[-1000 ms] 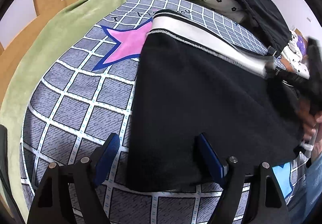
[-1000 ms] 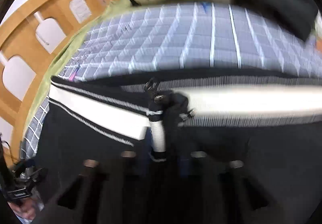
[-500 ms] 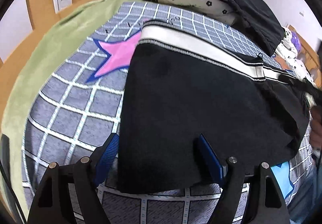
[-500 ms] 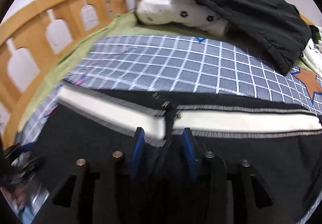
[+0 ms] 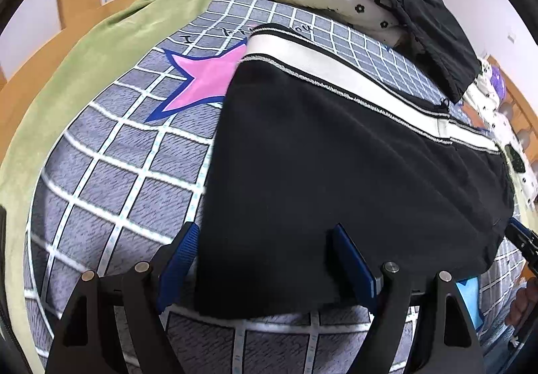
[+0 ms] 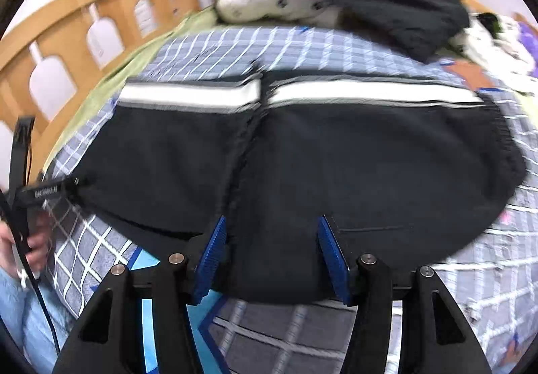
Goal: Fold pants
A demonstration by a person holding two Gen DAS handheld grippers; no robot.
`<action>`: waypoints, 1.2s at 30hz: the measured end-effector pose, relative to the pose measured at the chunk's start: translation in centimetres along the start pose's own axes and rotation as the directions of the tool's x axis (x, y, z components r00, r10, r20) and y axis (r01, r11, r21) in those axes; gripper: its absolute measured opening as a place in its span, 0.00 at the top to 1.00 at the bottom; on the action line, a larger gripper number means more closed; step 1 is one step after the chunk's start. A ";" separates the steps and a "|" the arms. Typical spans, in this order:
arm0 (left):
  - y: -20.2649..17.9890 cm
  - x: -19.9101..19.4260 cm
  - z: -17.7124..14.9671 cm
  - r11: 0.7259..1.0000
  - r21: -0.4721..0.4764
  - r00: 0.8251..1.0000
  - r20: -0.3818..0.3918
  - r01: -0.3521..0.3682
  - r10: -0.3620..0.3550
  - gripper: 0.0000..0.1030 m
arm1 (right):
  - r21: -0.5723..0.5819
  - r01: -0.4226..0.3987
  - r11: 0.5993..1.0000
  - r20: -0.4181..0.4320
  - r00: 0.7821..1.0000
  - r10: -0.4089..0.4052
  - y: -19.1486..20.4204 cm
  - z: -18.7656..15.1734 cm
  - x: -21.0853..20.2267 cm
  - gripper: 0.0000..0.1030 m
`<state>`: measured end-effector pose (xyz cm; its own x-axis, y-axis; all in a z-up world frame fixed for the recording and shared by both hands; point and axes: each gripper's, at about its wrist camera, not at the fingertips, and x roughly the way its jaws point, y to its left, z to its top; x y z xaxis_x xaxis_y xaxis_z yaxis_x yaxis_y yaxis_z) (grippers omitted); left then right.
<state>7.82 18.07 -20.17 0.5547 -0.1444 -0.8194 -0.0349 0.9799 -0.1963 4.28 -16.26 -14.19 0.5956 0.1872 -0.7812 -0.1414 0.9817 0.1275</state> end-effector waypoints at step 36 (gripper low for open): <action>5.9 -0.1 -1.1 0.896 -0.334 0.957 0.095 0.291 -0.276 0.80 | 0.301 0.040 0.953 0.016 0.999 -0.047 -6.2 -1.5 -0.7 0.59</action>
<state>6.68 23.74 -21.86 0.6190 -0.3952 -0.6788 -0.1474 0.7904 -0.5946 3.60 -22.52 -15.35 0.6138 0.1417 -0.7766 0.1271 0.9532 0.2744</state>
